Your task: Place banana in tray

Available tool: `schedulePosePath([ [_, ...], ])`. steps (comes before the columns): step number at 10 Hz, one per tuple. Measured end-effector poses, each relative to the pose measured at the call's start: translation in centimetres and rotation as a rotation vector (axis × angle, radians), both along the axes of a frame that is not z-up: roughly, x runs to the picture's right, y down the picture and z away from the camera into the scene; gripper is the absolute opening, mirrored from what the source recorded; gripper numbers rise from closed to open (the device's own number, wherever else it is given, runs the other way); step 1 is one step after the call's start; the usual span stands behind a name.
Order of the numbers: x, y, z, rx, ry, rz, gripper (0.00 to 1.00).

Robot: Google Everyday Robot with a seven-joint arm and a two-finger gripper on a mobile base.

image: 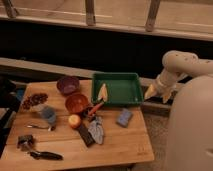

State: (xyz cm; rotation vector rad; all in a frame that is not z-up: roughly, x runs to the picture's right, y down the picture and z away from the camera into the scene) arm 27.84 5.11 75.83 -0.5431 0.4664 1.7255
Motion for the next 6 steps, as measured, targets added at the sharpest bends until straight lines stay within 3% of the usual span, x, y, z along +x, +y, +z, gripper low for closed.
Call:
schedulePosePath([
  [3,-1.9,-1.9,-0.7,0.162,-0.089,0.009,0.66],
  [6,-5.9,-6.0,-1.1,0.264,-0.151,-0.04,0.66],
])
